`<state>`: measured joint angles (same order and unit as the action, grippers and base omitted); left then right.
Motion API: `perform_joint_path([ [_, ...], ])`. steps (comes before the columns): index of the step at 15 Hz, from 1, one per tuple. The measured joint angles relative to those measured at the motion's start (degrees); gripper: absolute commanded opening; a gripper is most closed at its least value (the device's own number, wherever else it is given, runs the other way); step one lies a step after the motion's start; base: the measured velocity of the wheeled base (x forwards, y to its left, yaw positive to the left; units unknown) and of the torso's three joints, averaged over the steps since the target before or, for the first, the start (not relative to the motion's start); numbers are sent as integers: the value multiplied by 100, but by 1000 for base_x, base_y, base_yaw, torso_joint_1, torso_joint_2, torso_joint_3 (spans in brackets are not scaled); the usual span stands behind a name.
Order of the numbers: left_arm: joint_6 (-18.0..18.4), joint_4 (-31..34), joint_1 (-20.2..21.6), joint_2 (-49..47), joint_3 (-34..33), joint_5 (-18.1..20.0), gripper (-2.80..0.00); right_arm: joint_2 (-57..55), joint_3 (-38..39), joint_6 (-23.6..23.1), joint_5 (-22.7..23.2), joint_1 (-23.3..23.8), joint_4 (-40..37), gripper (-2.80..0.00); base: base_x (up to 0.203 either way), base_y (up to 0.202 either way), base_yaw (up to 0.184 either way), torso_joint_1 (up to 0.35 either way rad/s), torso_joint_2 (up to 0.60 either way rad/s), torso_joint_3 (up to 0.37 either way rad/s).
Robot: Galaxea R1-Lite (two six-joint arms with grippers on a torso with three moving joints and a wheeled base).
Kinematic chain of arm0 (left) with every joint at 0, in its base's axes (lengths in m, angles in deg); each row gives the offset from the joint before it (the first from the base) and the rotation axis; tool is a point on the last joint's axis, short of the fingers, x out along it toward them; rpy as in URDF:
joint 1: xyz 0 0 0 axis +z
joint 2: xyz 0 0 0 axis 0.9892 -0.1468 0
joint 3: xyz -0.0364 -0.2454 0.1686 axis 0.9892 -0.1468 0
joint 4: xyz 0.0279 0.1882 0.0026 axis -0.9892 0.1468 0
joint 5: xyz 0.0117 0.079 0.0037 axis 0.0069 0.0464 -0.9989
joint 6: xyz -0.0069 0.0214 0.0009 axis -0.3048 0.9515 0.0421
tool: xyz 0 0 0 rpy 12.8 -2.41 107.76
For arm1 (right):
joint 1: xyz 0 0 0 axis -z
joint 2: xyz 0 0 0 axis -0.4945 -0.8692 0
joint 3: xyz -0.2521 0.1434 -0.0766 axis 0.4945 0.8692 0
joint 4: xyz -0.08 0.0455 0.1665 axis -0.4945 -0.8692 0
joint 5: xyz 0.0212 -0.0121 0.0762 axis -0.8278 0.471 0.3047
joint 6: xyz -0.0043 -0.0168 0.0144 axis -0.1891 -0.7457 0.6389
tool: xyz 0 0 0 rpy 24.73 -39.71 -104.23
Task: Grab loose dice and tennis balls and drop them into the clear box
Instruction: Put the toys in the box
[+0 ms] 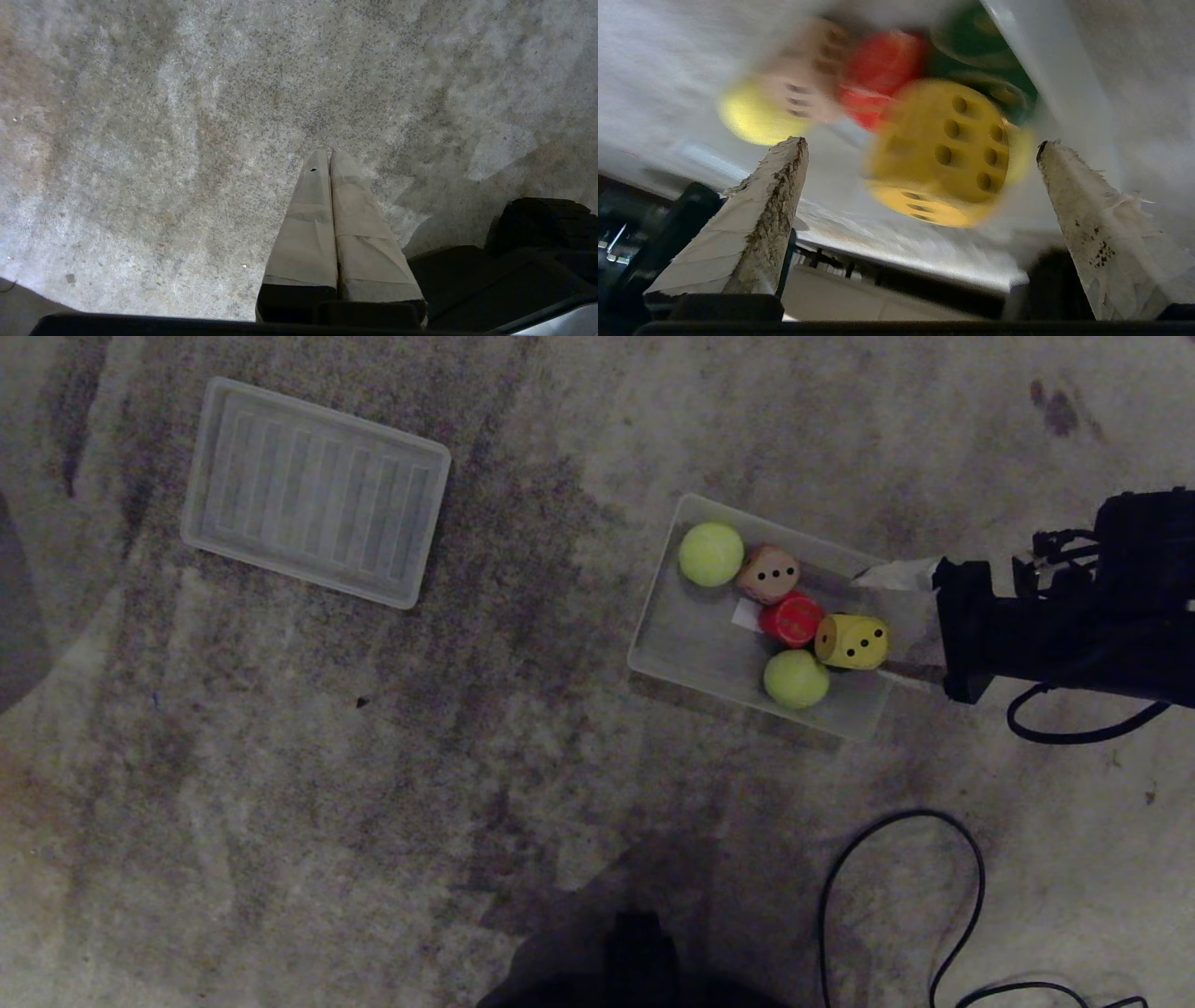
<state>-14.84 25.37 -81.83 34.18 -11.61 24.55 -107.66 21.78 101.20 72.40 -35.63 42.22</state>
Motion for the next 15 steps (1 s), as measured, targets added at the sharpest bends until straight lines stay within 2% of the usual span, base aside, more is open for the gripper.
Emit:
perform_joint_path([
  [4, 0, 0, 0, 0, 0, 0, -280, -155, -225, 63, 1, -138, -77, 0, 0, 0, 0, 0, 0, 0],
  [11, 0, -2, 0, 0, 0, 0, -280, -346, -872, 702, 105, -189, 211, 0, 0, 0, 0, 0, 0, 0],
  [15, 0, 0, 0, 0, 0, -3, -280, -335, -1128, 684, 78, -100, 199, 0, 0, 0, 0, 0, 0, 0],
])
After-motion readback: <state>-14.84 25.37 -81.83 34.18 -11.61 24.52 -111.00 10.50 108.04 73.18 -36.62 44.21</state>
